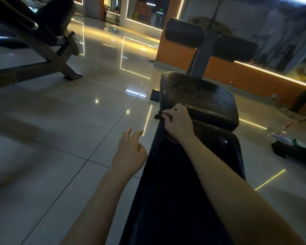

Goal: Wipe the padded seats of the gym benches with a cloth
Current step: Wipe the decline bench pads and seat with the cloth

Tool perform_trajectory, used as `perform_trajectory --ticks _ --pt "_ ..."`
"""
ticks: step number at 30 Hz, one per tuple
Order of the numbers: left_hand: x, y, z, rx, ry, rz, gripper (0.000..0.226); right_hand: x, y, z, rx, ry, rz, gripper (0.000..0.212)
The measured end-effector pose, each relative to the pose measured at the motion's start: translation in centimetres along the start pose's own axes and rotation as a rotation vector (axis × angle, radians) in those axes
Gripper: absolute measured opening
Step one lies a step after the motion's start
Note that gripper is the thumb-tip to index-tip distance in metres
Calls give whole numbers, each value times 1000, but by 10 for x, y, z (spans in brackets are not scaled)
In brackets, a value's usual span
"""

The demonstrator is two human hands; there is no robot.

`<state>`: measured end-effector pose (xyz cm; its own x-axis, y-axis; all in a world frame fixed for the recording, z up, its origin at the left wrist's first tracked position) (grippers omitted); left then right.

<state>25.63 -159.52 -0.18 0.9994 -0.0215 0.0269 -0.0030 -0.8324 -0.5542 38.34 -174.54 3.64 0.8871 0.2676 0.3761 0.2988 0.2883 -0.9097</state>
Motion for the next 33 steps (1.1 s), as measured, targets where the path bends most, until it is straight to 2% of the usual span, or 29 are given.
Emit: perform_trajectory --ticks 3,5,10,13,16,18,20,22,26,29,33 --pt "-1 1 -1 4 1 5 52 9 6 2 -9 147 -117 29" --pt "-1 -2 -1 9 5 13 54 -3 6 8 18 120 -89 28" --pt "3 -7 -2 2 -6 6 60 -80 3 40 6 -256 176 24" --pt "2 -4 -4 22 -7 0 57 -127 0 50 154 -455 292 16" --pt "0 0 -4 61 -3 9 57 -129 0 38 135 -611 376 17" --pt "1 -3 -4 73 9 0 57 -96 0 28 81 -501 303 19" --pt "0 -4 -4 76 13 -4 57 -46 -1 14 30 -258 142 25" --pt "0 -4 -6 72 18 -3 58 -5 1 4 -22 -78 53 29" --pt "1 -5 -7 66 27 -11 58 25 10 3 -68 95 -42 29" --pt "2 -4 -8 62 20 -3 57 9 9 13 -67 60 -12 28" --pt "4 -6 -10 74 5 -15 58 -57 6 35 -16 -245 149 23"
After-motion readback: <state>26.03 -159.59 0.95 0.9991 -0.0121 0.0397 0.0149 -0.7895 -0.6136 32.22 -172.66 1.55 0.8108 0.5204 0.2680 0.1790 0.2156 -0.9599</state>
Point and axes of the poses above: each hand's wrist, its own x-axis towards the middle knuckle, its own y-axis out of the palm, z = x × y, the point moved 1 cm from there along x, towards the middle knuckle, and after that the axes turned 9 degrees about z, right-handed, at the moved point
